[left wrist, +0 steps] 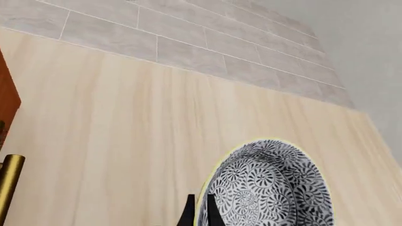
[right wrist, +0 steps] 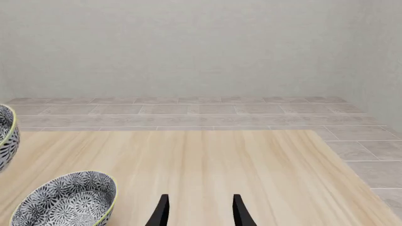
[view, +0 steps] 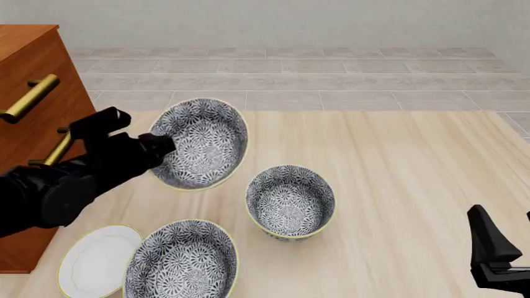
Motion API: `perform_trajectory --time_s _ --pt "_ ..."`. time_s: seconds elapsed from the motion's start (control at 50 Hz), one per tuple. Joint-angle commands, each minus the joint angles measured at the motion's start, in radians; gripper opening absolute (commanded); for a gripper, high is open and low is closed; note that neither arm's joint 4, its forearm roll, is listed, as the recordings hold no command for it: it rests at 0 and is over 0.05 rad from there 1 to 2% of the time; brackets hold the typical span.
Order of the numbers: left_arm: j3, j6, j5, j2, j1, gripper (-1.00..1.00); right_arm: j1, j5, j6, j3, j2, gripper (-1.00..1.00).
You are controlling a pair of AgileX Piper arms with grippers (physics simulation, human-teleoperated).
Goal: Stack the bowl at the front on the bowl in the middle.
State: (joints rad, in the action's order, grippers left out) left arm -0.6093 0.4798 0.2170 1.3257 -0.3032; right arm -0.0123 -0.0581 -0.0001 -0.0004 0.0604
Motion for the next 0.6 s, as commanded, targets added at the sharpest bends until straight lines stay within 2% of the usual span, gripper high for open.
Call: perform_trajectory --time_s 0.02,0.06,0.08,0.12,0.16,0.2,0.26,0.28,0.3,0.6 --pt "-0.015 -0.014 -0.011 -0.03 -0.067 -1.0 0.0 0.0 0.0 0.0 0.0 1.0" --pt "-0.044 -0.017 -0.059 -0.053 -0.075 -1.0 0.0 0.0 0.0 0.0 0.0 1.0" --pt "-0.028 -0.021 -0.025 -0.034 -0.08 -1.0 0.0 0.0 0.0 0.0 0.0 1.0" --pt "-0.057 -0.027 -0.071 -0.048 -0.09 -1.0 0.0 0.0 0.0 0.0 0.0 1.0" --pt "-0.048 -0.038 -0.049 -0.034 -0.102 -1.0 0.0 0.0 0.0 0.0 0.0 1.0" --pt "-0.08 -0.044 -0.102 -0.054 -0.113 -1.0 0.0 0.0 0.0 0.0 0.0 1.0" --pt "-0.059 -0.049 -0.049 -0.022 -0.123 -1.0 0.0 0.0 0.0 0.0 0.0 1.0" --pt "-0.08 -0.048 -0.084 -0.033 -0.131 -1.0 0.0 0.0 0.0 0.0 0.0 1.0" --pt "-0.073 -0.052 -0.06 -0.015 -0.143 -1.0 0.0 0.0 0.0 0.0 0.0 1.0" --pt "-0.139 -0.058 -0.058 0.066 -0.232 -1.0 0.0 0.0 0.0 0.0 0.0 1.0"
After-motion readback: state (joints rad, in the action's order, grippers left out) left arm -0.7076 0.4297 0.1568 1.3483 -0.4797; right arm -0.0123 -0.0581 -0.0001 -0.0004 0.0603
